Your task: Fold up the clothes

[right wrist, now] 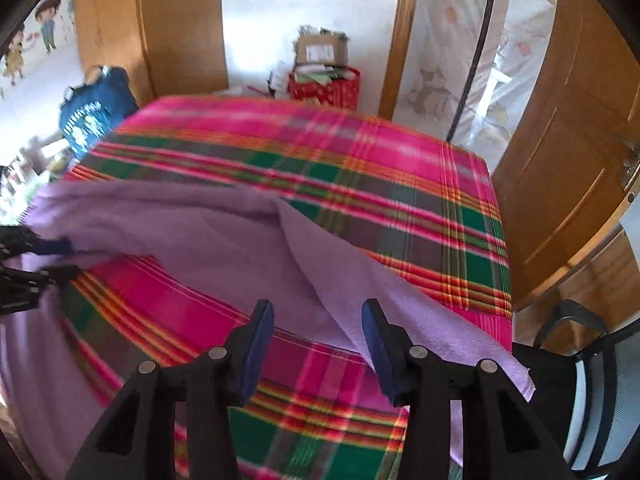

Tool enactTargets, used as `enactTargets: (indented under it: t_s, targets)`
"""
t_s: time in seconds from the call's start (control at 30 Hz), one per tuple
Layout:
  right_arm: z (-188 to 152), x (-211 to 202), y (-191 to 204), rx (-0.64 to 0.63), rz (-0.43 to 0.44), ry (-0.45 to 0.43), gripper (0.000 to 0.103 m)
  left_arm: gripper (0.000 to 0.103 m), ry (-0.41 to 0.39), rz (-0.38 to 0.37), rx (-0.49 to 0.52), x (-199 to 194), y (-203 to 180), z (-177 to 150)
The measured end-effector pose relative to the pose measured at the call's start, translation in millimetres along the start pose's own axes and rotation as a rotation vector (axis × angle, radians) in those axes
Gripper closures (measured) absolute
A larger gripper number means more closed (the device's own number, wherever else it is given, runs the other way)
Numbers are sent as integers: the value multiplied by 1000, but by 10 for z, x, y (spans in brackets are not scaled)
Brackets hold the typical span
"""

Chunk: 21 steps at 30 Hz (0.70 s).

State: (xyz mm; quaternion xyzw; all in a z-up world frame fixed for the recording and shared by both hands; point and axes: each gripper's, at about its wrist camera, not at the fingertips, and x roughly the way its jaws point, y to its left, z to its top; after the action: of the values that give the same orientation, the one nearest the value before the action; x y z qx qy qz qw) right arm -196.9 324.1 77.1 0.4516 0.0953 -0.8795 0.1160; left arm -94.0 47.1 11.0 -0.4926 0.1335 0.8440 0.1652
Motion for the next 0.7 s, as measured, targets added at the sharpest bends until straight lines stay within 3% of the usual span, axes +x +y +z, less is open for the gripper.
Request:
enactTargets:
  t_s: [0.17,0.27,0.5,0.57,0.63,0.7]
  targets:
    - [4,234,3,-9,-20,21,56,61,-1,16,38,94,-33,16]
    - [39,366,39,-37,-45,33,56,61,-38,73,60,124,-55,5]
    - [128,523,11,-41,-97,37,57,62,-49,76,79,121,-48,-12]
    - [157,543,-20,-29,-107,37,65,66,-39,48,59,117,-30,-2]
    - [185,562,-48,-18,-116,37,77,82,-35,18,39,112,-9,1]
    - [209,578,-68,-19,-129,34,88,92,-39,28,36,133,-6,30]
